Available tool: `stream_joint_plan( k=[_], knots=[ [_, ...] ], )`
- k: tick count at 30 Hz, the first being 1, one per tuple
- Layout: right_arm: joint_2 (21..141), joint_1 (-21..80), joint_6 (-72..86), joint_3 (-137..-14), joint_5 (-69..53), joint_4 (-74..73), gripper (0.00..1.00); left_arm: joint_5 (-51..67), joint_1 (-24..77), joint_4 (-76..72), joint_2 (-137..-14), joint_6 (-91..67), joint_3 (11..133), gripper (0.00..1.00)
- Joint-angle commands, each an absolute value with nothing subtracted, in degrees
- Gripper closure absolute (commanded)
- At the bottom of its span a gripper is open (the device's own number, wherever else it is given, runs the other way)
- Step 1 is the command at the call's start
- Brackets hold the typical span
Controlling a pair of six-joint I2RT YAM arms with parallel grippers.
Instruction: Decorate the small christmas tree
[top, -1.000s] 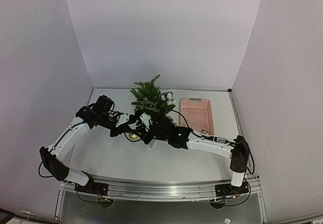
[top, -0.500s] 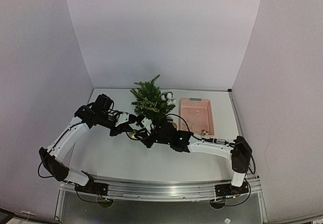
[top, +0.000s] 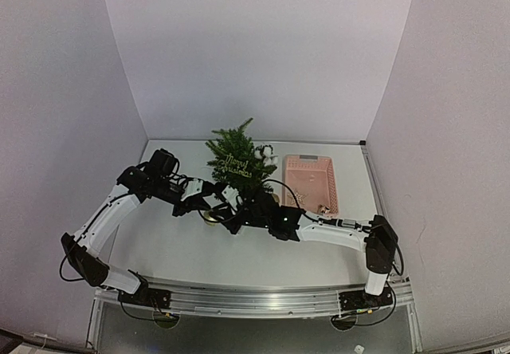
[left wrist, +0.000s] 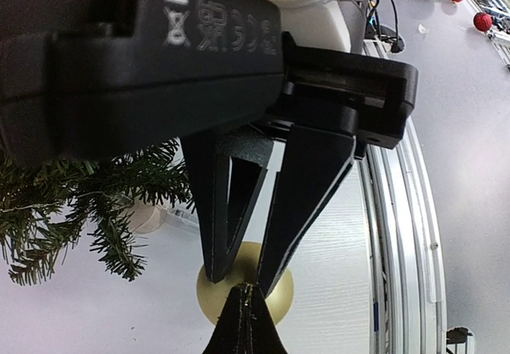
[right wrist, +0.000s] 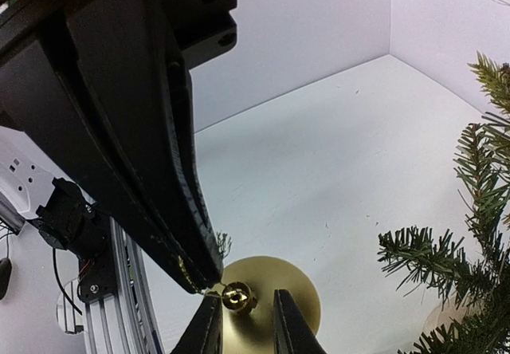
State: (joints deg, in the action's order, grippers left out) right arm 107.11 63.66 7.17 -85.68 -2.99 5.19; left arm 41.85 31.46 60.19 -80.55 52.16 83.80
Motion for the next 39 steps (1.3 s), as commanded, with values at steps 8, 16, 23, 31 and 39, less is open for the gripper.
stream_joint_plan(
  k=[8, 16, 23, 31, 39],
  knots=[
    [106.9, 64.6, 5.3, -89.2, -4.6, 7.4, 0.85, 43.0, 31.5, 60.7, -78.9, 53.8, 86.4, 1.00],
    [105.7, 64.6, 6.3, -87.2, -3.7, 7.4, 0.95, 42.2, 31.5, 59.9, -78.7, 53.4, 86.0, 1.00],
    [104.6, 64.6, 6.7, -86.2, -2.6, 7.4, 0.98, 42.3, 31.5, 59.7, -78.7, 53.5, 85.9, 1.00],
    [104.3, 64.7, 7.5, -85.7, -2.1, 7.4, 1.00, 41.5, 31.5, 59.9, -78.7, 53.5, 85.5, 1.00],
    [104.7, 64.6, 11.2, -85.3, 0.5, 6.1, 1.00, 36.5, 31.5, 52.9, -80.2, 45.0, 83.1, 1.00]
  ],
)
